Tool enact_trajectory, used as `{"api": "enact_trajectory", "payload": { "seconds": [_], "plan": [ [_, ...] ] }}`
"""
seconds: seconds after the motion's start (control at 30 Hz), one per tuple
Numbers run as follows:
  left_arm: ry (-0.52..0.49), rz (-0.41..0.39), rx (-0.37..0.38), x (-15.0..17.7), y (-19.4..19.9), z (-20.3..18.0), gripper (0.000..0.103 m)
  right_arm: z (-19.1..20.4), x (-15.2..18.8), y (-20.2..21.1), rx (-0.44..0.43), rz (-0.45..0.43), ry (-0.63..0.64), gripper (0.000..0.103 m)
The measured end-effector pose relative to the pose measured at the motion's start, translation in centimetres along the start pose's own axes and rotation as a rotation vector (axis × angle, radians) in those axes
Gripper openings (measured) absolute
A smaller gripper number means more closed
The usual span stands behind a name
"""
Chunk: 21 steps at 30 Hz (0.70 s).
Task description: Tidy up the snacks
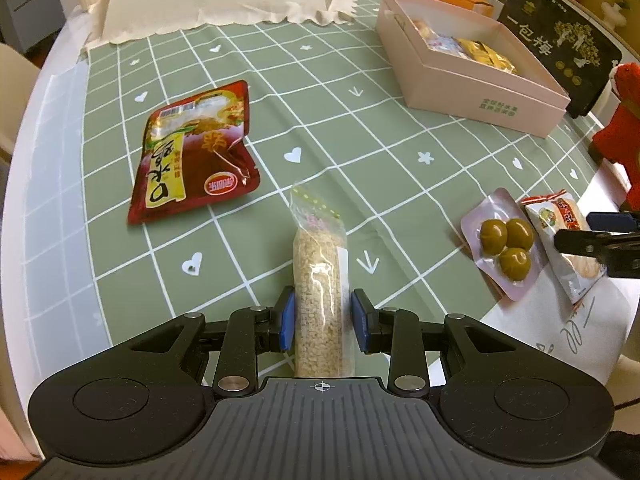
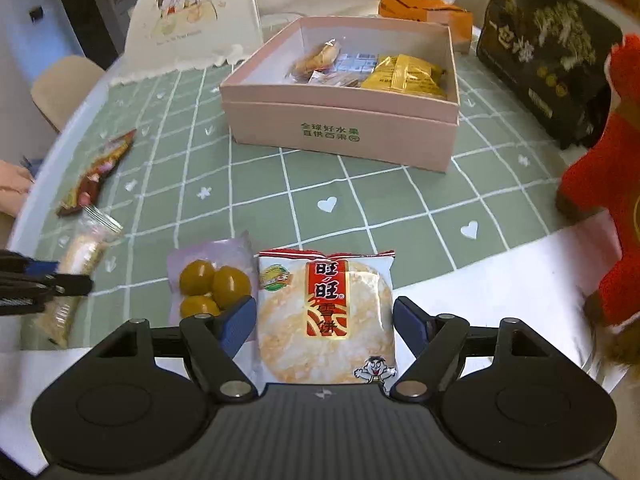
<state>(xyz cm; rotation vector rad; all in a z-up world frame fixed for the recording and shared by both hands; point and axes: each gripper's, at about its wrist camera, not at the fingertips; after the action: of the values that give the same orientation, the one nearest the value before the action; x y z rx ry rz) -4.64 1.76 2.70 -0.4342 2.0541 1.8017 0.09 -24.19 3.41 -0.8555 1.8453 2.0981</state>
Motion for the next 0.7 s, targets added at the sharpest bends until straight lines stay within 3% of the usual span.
{"api": "enact_trajectory", "payload": {
  "seconds": [0.37,0.5,0.6,0.7],
  "plan": [
    [0.008,-0.053,0.011,0.9,0.3,0.3,0.034,-0.7,-0.4,-0.9,-0.011,0.022,-0.015,0.076],
    [0.028,-0.055,0.023,0.9,0.4,0.5,0.034,-0.8,-1.2,0.5,-0.017,-0.030,-0.018,0.075],
    [0.105,-0.035,0.040,0.0,0.2,1.4,0.033,-1.1,-1.9,1.9,-0.040,-0.085,-0.050,0.075],
    [0.184,-0.019,0.141,-1.6,0.3,2.1,0.031,-1.1,-2.2,3.6,-0.052,-0.152,-0.058,0.075]
  ]
}}
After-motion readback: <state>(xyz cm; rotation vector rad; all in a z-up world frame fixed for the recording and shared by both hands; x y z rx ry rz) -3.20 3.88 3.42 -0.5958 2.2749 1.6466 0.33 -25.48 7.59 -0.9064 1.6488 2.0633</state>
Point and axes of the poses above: each gripper's, at about its wrist camera, not at the fingertips, and y roughly against the way its jaws point, z to its left, x to its underside, and after that the axes turned 3 degrees about x, right-handed
